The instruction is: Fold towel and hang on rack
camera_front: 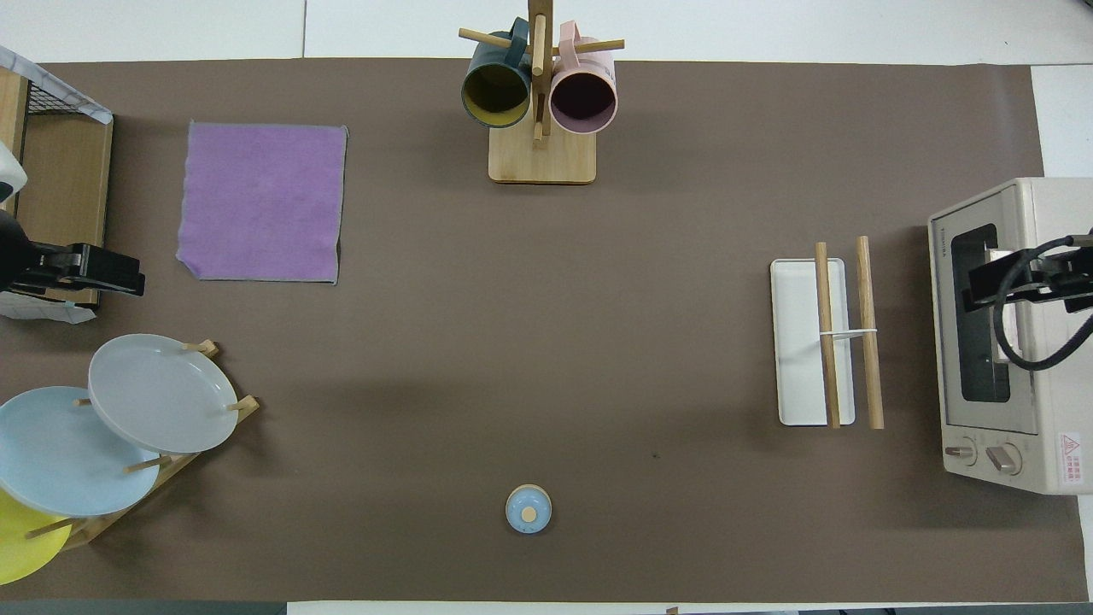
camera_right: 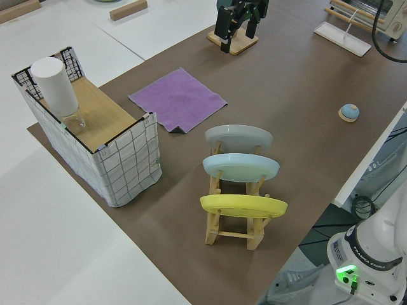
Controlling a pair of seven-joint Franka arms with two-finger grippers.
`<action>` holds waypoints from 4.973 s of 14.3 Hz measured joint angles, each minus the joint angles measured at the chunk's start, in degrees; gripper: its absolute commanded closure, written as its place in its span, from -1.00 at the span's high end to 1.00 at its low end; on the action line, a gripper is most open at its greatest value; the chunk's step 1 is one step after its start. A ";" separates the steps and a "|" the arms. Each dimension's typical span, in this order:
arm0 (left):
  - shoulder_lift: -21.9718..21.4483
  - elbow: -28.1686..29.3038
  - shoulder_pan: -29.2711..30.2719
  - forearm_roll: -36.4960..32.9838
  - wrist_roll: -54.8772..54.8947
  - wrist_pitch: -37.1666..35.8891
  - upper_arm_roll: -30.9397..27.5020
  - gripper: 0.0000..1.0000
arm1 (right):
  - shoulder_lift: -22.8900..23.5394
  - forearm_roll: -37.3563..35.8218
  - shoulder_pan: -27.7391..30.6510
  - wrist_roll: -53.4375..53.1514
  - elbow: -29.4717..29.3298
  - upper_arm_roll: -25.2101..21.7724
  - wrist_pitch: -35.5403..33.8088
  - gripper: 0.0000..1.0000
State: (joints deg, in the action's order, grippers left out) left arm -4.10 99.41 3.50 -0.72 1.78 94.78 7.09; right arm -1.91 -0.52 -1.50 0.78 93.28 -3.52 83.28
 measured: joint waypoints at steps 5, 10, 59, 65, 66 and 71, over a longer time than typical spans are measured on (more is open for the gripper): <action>2.82 14.57 5.34 0.05 -0.17 19.83 -0.61 1.00 | -0.79 8.08 -3.37 -5.05 2.69 0.17 6.63 1.00; 18.07 15.45 10.91 10.41 -1.35 34.90 -0.71 0.81 | -0.77 19.42 -10.55 -26.33 7.10 0.89 16.90 1.00; 18.39 13.46 -13.41 -4.49 -10.95 31.31 0.28 1.00 | 2.47 52.18 -30.17 -70.37 20.69 0.85 57.60 1.00; 17.76 15.88 -2.03 16.48 4.92 35.57 -0.03 0.94 | 2.60 52.18 -31.34 -72.50 20.75 0.90 59.25 1.00; 18.45 16.94 -1.56 18.68 6.69 37.55 -0.02 0.87 | 2.60 52.18 -31.80 -73.34 20.77 0.90 59.53 1.00; 21.51 17.32 -0.73 23.91 8.52 41.78 0.00 0.53 | 3.50 52.18 -36.13 -76.76 21.62 0.97 64.62 1.00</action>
State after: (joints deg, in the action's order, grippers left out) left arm 17.41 116.74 2.77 23.19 10.31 136.56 7.09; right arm 1.59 51.67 -37.63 -75.98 114.89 -2.55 147.90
